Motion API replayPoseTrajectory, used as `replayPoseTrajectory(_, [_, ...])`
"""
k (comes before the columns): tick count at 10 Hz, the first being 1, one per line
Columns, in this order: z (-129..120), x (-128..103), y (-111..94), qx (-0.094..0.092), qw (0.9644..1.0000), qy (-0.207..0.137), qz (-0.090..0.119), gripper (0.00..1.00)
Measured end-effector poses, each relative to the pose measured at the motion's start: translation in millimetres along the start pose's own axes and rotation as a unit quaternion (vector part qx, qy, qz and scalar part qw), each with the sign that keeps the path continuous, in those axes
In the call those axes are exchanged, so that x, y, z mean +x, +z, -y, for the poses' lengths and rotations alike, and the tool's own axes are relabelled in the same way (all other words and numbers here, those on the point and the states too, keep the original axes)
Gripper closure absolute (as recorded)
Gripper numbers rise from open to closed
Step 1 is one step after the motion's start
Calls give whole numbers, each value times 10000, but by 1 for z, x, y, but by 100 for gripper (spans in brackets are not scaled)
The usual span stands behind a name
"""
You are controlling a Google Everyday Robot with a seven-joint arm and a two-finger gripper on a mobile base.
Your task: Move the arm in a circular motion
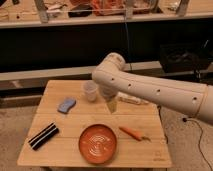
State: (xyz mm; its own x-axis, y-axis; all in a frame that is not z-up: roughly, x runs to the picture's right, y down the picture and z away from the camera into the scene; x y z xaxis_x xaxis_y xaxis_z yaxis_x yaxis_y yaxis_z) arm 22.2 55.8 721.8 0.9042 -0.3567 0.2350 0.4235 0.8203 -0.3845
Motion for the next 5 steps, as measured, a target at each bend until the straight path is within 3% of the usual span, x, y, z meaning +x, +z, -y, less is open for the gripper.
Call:
replayPoseTrajectory(2, [5, 6, 2, 23, 9999, 138, 73, 20])
replayPoseTrajectory(5, [3, 37, 5, 66, 9990, 432, 126, 20])
